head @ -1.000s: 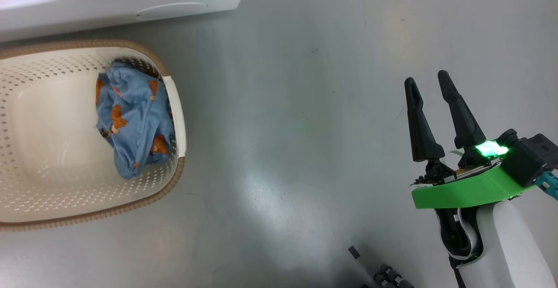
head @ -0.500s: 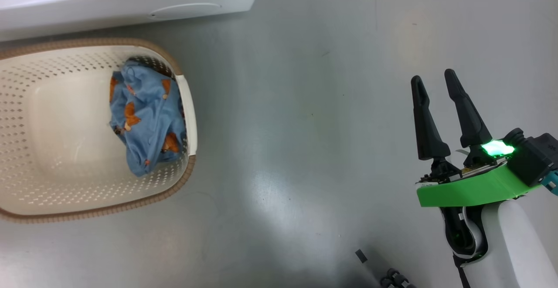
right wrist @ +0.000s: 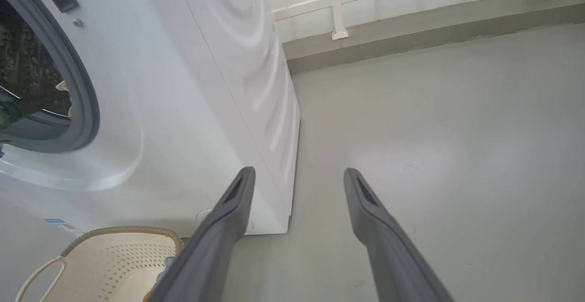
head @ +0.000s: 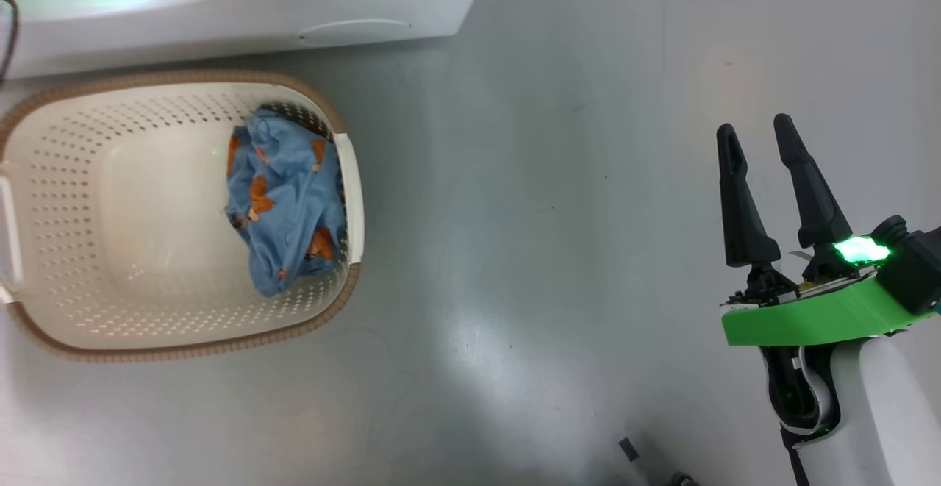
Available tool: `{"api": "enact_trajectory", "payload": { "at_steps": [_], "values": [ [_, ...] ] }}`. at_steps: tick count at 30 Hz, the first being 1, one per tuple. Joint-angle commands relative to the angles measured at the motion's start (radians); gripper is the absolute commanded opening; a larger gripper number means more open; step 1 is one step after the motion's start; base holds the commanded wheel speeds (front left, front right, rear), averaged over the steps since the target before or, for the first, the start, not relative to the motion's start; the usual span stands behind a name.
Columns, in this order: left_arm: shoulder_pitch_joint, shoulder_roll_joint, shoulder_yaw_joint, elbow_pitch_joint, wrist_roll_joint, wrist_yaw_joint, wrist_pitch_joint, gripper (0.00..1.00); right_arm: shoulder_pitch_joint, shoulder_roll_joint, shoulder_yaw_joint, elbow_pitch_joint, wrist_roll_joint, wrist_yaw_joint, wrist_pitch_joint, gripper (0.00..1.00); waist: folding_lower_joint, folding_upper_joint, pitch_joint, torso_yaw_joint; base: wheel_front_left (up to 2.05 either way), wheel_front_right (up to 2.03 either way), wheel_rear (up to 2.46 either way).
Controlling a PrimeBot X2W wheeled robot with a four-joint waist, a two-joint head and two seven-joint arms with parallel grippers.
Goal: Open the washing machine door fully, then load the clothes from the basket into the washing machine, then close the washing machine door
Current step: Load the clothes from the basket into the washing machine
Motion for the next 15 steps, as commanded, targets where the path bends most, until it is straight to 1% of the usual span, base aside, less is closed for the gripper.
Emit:
{"api": "enact_trajectory", "payload": {
  "at_steps": [1,6,10,15],
  "values": [
    [0.024,0.038,0.01,-0.03,-0.021,-0.001,-0.012,1.0,0.04,-0.01,0.014,-0.024,-0.005,0.003,-0.005,1.0,0.0,0.0,-0.017,0.013,0.0,0.0,0.0],
    [0.105,0.043,0.031,-0.098,-0.052,-0.001,-0.019,1.0,0.059,-0.019,0.002,-0.021,-0.007,0.003,-0.005,1.0,0.0,0.0,-0.05,0.033,0.0,0.0,0.0],
    [0.201,0.047,0.092,-0.192,-0.04,-0.001,-0.019,1.0,0.077,-0.027,-0.009,-0.017,-0.008,0.003,-0.005,1.0,0.0,0.0,-0.083,0.05,0.0,0.0,0.0],
    [0.352,0.033,0.183,-0.31,0.005,0.008,-0.02,1.0,0.109,-0.045,-0.02,-0.007,-0.007,0.003,-0.005,1.0,0.0,0.0,-0.139,0.07,0.0,0.0,0.0]
  ]
}}
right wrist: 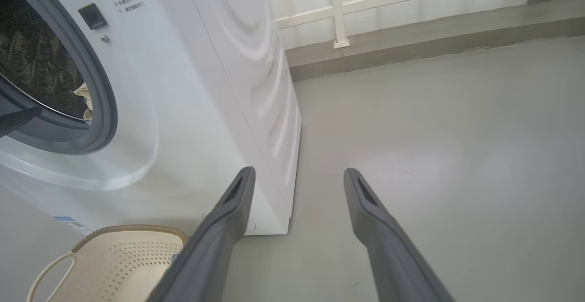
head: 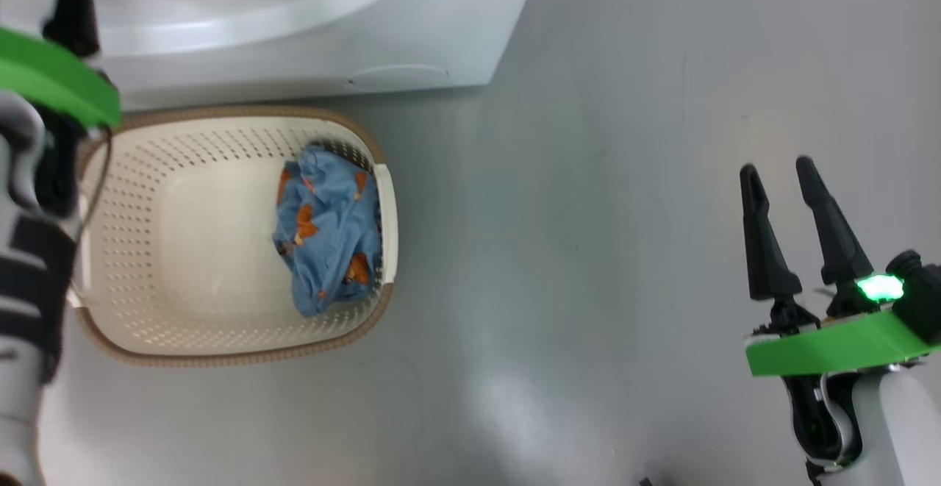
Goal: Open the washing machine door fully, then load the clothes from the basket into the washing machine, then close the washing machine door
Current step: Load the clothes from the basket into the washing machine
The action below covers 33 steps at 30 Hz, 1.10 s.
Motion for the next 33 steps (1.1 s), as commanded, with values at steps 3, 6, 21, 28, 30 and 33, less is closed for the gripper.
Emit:
{"api": "enact_trajectory", "payload": {
  "at_steps": [3,6,21,28,30,33],
  "values": [
    [0.117,0.03,0.079,-0.103,0.059,0.014,-0.005,1.0,0.062,-0.025,0.011,-0.012,-0.006,0.003,-0.005,1.0,0.0,0.0,-0.076,0.03,0.0,0.0,0.0],
    [0.211,0.004,0.131,-0.168,0.094,0.017,-0.005,1.0,0.087,-0.039,0.007,-0.006,-0.004,0.003,-0.005,1.0,0.0,0.0,-0.115,0.041,0.0,0.0,0.0],
    [0.609,-0.085,0.327,-0.398,0.25,0.006,-0.005,1.0,0.211,-0.087,-0.003,0.015,0.015,0.003,-0.005,1.0,0.0,0.0,-0.302,0.068,0.0,0.0,0.0],
    [0.738,-0.107,0.375,-0.471,0.283,0.001,-0.005,1.0,0.265,-0.102,-0.017,0.013,0.021,0.003,-0.005,1.0,0.0,0.0,-0.356,0.072,0.0,0.0,0.0],
    [0.773,-0.114,0.386,-0.495,0.291,0.0,-0.005,1.0,0.282,-0.105,-0.023,0.011,0.022,0.003,-0.005,1.0,0.0,0.0,-0.371,0.074,0.0,0.0,0.0],
    [0.826,-0.129,0.399,-0.534,0.303,-0.001,-0.005,1.0,0.306,-0.111,-0.032,0.011,0.024,0.003,-0.005,1.0,0.0,0.0,-0.393,0.075,0.0,0.0,0.0]
  ]
}}
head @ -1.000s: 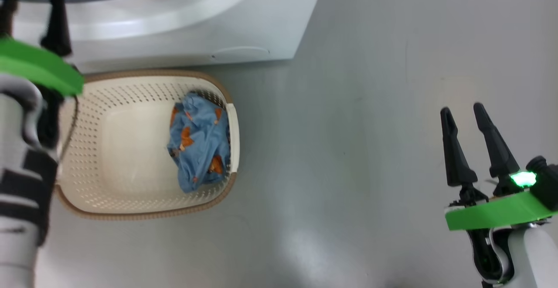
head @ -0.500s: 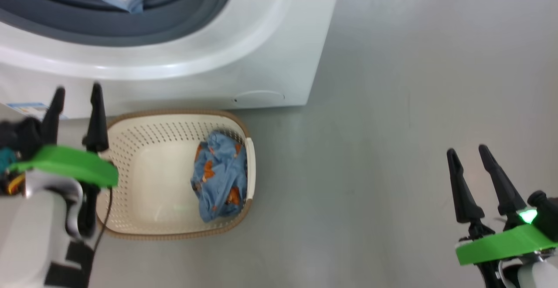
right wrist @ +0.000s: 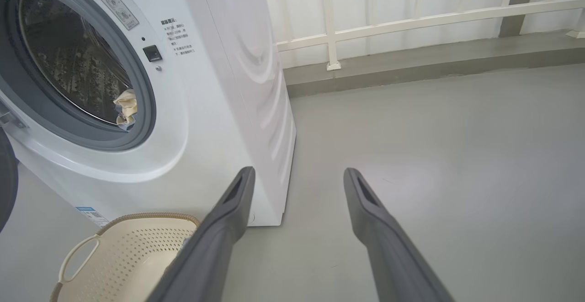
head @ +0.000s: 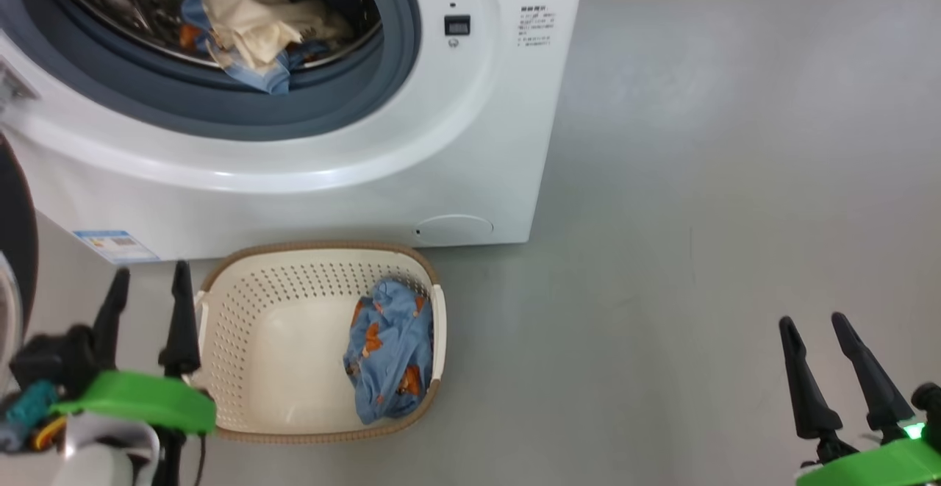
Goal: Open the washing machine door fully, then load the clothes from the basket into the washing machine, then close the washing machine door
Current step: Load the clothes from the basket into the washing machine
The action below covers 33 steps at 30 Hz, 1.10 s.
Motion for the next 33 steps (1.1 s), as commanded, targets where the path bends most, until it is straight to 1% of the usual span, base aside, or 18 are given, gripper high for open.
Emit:
{"api": "enact_trajectory", "payload": {
  "at_steps": [1,6,12,18,25,33],
  "values": [
    [0.015,0.021,0.038,-0.036,0.01,-0.005,-0.005,1.0,0.015,-0.025,0.012,-0.022,0.006,0.003,-0.005,1.0,0.0,0.0,-0.026,0.003,0.0,0.0,0.0],
    [0.11,-0.008,0.061,-0.108,0.023,-0.006,-0.005,1.0,0.041,-0.025,-0.005,-0.029,0.006,0.003,-0.005,1.0,0.0,0.0,-0.044,-0.002,0.0,0.0,0.0],
    [0.213,-0.021,0.088,-0.193,0.046,-0.006,-0.005,1.0,0.065,-0.022,-0.019,-0.033,0.006,0.003,-0.005,1.0,0.0,0.0,-0.06,-0.011,0.0,0.0,0.0],
    [0.26,-0.038,0.104,-0.245,0.056,-0.006,-0.005,1.0,0.075,-0.018,-0.029,-0.038,0.006,0.003,-0.005,1.0,0.0,0.0,-0.058,-0.01,0.0,0.0,0.0],
    [0.26,-0.041,0.096,-0.254,0.055,-0.007,-0.005,1.0,0.066,-0.013,-0.026,-0.043,0.003,0.003,-0.005,1.0,0.0,0.0,-0.045,-0.009,0.0,0.0,0.0],
    [0.259,-0.049,0.074,-0.21,0.04,-0.007,-0.005,1.0,0.04,0.0,-0.014,-0.04,0.002,0.003,-0.005,1.0,0.0,0.0,-0.02,-0.023,0.0,0.0,0.0]
  ]
}}
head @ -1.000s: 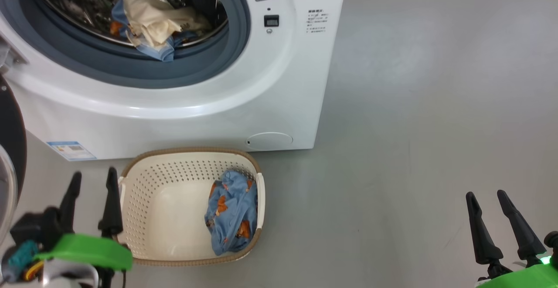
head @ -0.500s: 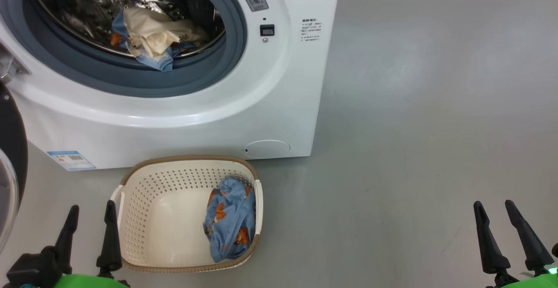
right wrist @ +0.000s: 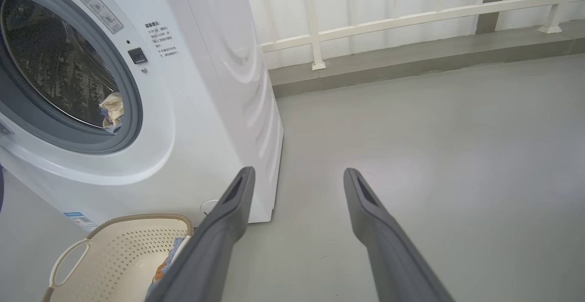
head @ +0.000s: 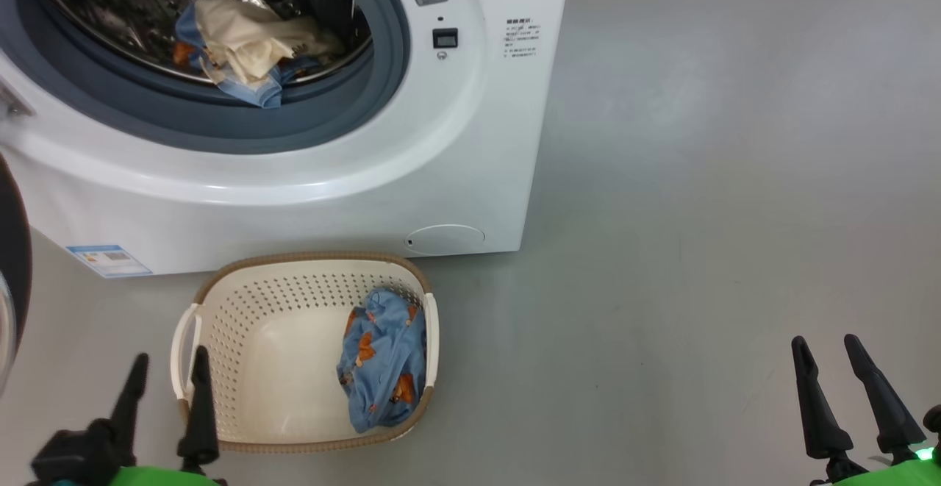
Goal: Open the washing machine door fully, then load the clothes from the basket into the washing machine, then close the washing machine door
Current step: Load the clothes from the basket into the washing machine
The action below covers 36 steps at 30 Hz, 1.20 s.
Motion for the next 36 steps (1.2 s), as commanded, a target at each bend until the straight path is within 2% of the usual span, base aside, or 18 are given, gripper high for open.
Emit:
{"api": "enact_trajectory", "payload": {
  "at_steps": [1,6,11,18,25,36],
  "values": [
    [-0.013,0.007,0.02,-0.003,-0.009,-0.001,-0.005,1.0,-0.027,-0.014,0.026,-0.023,0.002,0.003,-0.005,1.0,0.0,0.0,0.013,-0.006,0.0,0.0,0.0],
    [-0.041,0.005,-0.01,0.055,-0.021,-0.001,-0.005,1.0,-0.053,0.0,0.035,-0.024,0.001,0.003,-0.005,1.0,0.0,0.0,0.049,-0.012,0.0,0.0,0.0],
    [-0.12,0.016,-0.062,0.17,-0.032,-0.001,-0.005,1.0,-0.103,0.019,0.054,-0.023,-0.002,0.003,-0.005,1.0,0.0,0.0,0.119,-0.026,0.0,0.0,0.0],
    [-0.286,0.06,-0.178,0.364,-0.072,-0.001,-0.005,1.0,-0.192,0.039,0.087,-0.021,-0.007,0.003,-0.005,1.0,0.0,0.0,0.229,-0.053,0.0,0.0,0.0],
    [-0.481,0.106,-0.342,0.556,-0.149,-0.001,-0.005,1.0,-0.274,0.057,0.108,-0.025,-0.011,0.003,-0.005,1.0,0.0,0.0,0.355,-0.088,0.0,0.0,0.0],
    [-0.693,0.17,-0.548,0.754,-0.289,-0.002,-0.005,1.0,-0.353,0.076,0.128,-0.037,-0.017,0.003,-0.005,1.0,0.0,0.0,0.506,-0.132,0.0,0.0,0.0]
  ]
}}
